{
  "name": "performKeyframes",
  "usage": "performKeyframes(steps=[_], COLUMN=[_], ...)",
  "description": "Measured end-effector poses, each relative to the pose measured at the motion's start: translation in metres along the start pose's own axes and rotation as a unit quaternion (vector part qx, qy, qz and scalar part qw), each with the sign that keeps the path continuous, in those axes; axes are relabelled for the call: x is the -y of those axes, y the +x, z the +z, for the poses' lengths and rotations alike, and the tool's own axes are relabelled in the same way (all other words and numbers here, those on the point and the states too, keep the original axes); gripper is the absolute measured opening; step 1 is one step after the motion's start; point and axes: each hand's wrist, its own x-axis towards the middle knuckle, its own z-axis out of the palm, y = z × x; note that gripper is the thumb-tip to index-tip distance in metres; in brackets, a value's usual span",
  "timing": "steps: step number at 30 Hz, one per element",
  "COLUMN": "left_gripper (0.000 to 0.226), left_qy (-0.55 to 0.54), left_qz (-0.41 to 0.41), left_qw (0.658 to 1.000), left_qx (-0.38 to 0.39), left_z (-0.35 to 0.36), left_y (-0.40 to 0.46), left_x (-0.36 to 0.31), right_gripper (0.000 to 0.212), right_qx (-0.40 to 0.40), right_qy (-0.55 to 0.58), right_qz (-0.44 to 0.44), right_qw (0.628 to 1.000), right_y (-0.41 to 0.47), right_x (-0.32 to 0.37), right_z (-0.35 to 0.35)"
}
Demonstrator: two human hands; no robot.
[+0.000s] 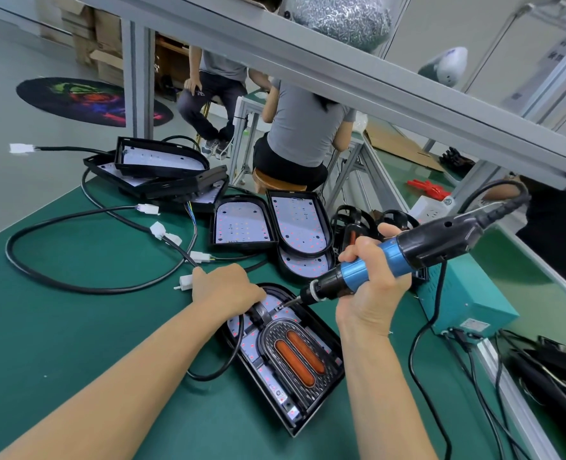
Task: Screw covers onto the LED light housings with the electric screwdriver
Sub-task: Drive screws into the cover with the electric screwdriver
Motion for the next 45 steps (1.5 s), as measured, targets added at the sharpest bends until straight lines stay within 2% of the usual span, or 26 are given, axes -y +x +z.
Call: performKeyframes(steps=[13,17,21,27,36,40,45], left_gripper=[0.034,0.032,0.033,0.036,0.038,0.037,0.033], left_qy=[-0.011,-0.026,-0.036,-0.043,-0.051,-0.055,-0.048], left_qz=[-0.006,-0.002,-0.001,0.0,-0.002,-0.001,0.001], left_qw=[0.999,0.999,0.998,0.998,0.998,0.997,0.997], left_qx=[-0.034,-0.042,-0.043,-0.042,-0.046,-0.051,-0.056], left_z=[0.003,0.004,0.005,0.005,0.006,0.007,0.009], left_y=[-0.003,-0.005,-0.006,-0.006,-0.007,-0.007,-0.007], left_x=[-0.004,-0.002,-0.001,0.0,0.0,0.0,0.0], right_gripper=[0.03,0.039,0.033,0.03,0.035,0.04,0.038], right_qx=[0.081,0.133,0.178,0.155,0.212,0.219,0.207], right_qy=[-0.041,-0.046,-0.073,-0.059,-0.037,-0.027,-0.038], right_qz=[0.009,0.031,0.05,0.068,0.084,0.087,0.07], right_qw=[0.996,0.99,0.98,0.984,0.973,0.971,0.975], right_y=[-0.002,0.0,0.004,0.001,0.003,0.005,0.002], right_x=[-0.001,0.004,0.012,0.014,0.011,0.009,0.009], right_z=[0.01,0.01,0.002,0.003,0.0,-0.001,-0.002])
